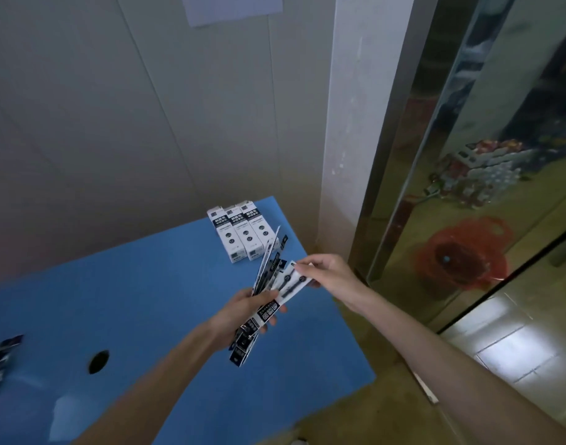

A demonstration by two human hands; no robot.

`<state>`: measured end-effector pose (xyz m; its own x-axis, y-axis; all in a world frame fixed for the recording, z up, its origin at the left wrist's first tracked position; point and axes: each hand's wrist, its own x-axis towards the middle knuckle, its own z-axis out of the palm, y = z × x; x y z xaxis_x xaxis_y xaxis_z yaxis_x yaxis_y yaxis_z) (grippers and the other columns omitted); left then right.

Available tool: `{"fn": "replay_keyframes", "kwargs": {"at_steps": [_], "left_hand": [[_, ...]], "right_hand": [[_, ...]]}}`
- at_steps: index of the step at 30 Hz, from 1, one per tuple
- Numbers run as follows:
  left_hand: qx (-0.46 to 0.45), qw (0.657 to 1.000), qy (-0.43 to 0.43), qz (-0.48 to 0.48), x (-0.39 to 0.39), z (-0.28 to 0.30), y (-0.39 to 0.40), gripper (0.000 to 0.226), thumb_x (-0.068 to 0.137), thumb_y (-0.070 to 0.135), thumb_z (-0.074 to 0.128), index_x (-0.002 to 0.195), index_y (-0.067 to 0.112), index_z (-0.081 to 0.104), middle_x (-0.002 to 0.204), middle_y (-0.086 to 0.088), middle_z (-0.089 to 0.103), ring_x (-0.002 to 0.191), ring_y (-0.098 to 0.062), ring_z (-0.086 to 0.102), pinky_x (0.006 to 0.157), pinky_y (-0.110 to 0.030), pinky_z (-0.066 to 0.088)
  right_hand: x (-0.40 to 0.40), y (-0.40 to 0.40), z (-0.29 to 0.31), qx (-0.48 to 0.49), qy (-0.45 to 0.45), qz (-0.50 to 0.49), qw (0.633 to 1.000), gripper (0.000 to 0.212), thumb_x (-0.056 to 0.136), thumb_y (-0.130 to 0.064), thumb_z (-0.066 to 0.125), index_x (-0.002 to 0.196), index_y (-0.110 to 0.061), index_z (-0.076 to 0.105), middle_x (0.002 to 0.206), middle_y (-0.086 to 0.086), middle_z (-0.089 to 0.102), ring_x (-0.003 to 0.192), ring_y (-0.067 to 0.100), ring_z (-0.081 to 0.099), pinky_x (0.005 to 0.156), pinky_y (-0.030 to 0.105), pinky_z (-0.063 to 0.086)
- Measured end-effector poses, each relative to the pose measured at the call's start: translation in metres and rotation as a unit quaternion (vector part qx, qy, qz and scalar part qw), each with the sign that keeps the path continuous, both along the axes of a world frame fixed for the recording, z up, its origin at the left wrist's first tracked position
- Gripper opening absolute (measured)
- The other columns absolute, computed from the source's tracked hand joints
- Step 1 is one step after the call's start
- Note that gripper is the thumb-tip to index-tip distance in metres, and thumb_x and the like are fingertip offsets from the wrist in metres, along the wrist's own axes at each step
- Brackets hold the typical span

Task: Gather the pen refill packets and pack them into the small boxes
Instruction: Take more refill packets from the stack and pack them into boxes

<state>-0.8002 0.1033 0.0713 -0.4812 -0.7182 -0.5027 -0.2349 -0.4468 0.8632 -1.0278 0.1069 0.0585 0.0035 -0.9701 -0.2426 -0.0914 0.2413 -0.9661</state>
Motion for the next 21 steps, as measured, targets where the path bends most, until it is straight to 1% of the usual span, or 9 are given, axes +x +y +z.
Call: {"fn": "replay_keyframes", "kwargs": {"at_steps": [3, 5, 8, 10, 12, 16, 18, 19, 21], "left_hand": [[0.004, 0.999, 0.004, 0.035, -0.036, -0.001, -0.005, 0.031, 0.101, 0.032, 0.063, 0.117, 0.006, 0.062, 0.102, -0.013, 0.075, 0.068, -0.019, 0.06, 0.053, -0.029, 0.046], [0.009, 0.998, -0.001, 0.059, -0.067, -0.001, -0.006, 0.032, 0.102, 0.03, 0.061, 0.121, 0.005, 0.062, 0.099, -0.01, 0.077, 0.064, -0.017, 0.06, 0.051, -0.027, 0.046], [0.021, 0.994, -0.021, 0.104, -0.11, 0.002, -0.008, 0.034, 0.104, 0.026, 0.057, 0.123, -0.002, 0.062, 0.073, 0.002, 0.073, 0.052, -0.011, 0.058, 0.046, -0.022, 0.045], [0.028, 0.99, -0.021, 0.134, -0.135, 0.009, -0.007, 0.034, 0.104, 0.026, 0.058, 0.121, -0.004, 0.061, 0.07, 0.0, 0.07, 0.052, -0.011, 0.059, 0.045, -0.021, 0.045], [0.025, 0.987, -0.037, 0.152, -0.155, 0.017, -0.007, 0.032, 0.103, 0.026, 0.06, 0.117, -0.002, 0.06, 0.073, -0.003, 0.072, 0.052, -0.012, 0.059, 0.045, -0.022, 0.046], [0.025, 0.983, -0.056, 0.172, -0.18, 0.023, -0.011, 0.045, 0.096, 0.037, 0.068, 0.121, 0.0, 0.061, 0.088, -0.018, 0.072, 0.059, -0.019, 0.06, 0.05, -0.026, 0.048], [0.022, 0.984, -0.055, 0.168, -0.187, 0.023, -0.01, 0.051, 0.094, 0.043, 0.068, 0.125, 0.003, 0.062, 0.104, -0.027, 0.071, 0.069, -0.024, 0.061, 0.054, -0.027, 0.051], [0.023, 0.983, -0.044, 0.177, -0.191, 0.023, -0.011, 0.05, 0.095, 0.042, 0.067, 0.127, 0.004, 0.061, 0.11, -0.025, 0.071, 0.072, -0.024, 0.062, 0.055, -0.027, 0.052], [0.028, 0.979, -0.022, 0.2, -0.198, 0.023, -0.012, 0.043, 0.101, 0.036, 0.062, 0.13, 0.004, 0.06, 0.108, -0.016, 0.075, 0.072, -0.019, 0.066, 0.054, -0.025, 0.053]], "right_hand": [[-0.033, -0.017, -0.005, -0.009, 0.009, 0.023, 1.0, 0.015, 0.096, -0.024, 0.073, 0.106, -0.014, 0.077, 0.078, -0.006, 0.069, 0.067, 0.003, 0.059, 0.058, 0.014, 0.046], [-0.059, -0.025, -0.007, -0.012, 0.011, 0.053, 0.998, 0.017, 0.096, -0.023, 0.073, 0.111, -0.014, 0.075, 0.075, -0.009, 0.066, 0.061, 0.002, 0.056, 0.052, 0.015, 0.043], [-0.1, -0.041, -0.009, 0.009, -0.02, 0.121, 0.992, 0.03, 0.094, -0.013, 0.073, 0.124, -0.015, 0.069, 0.094, 0.0, 0.071, 0.065, -0.003, 0.059, 0.057, 0.016, 0.047], [-0.126, -0.049, -0.006, 0.015, -0.061, 0.162, 0.985, 0.036, 0.092, -0.006, 0.073, 0.127, -0.014, 0.067, 0.099, 0.003, 0.072, 0.069, 0.001, 0.061, 0.058, 0.017, 0.048], [-0.148, -0.058, -0.002, 0.009, -0.078, 0.186, 0.979, 0.037, 0.091, -0.003, 0.073, 0.125, -0.013, 0.066, 0.098, 0.003, 0.072, 0.073, 0.005, 0.062, 0.059, 0.018, 0.049], [-0.174, -0.073, 0.001, 0.006, -0.085, 0.213, 0.973, 0.036, 0.091, -0.003, 0.073, 0.127, -0.009, 0.065, 0.105, 0.01, 0.071, 0.073, 0.005, 0.063, 0.06, 0.021, 0.051], [-0.18, -0.082, 0.001, 0.005, -0.084, 0.231, 0.969, 0.032, 0.091, -0.002, 0.073, 0.121, -0.006, 0.066, 0.105, 0.014, 0.071, 0.073, 0.008, 0.063, 0.06, 0.022, 0.051], [-0.183, -0.086, 0.001, 0.001, -0.08, 0.241, 0.967, 0.029, 0.09, -0.002, 0.074, 0.118, -0.005, 0.067, 0.105, 0.017, 0.071, 0.073, 0.01, 0.063, 0.06, 0.022, 0.052], [-0.186, -0.097, 0.0, -0.008, -0.071, 0.259, 0.963, 0.024, 0.089, -0.003, 0.075, 0.113, -0.004, 0.068, 0.105, 0.019, 0.071, 0.073, 0.012, 0.063, 0.06, 0.023, 0.052]]}}
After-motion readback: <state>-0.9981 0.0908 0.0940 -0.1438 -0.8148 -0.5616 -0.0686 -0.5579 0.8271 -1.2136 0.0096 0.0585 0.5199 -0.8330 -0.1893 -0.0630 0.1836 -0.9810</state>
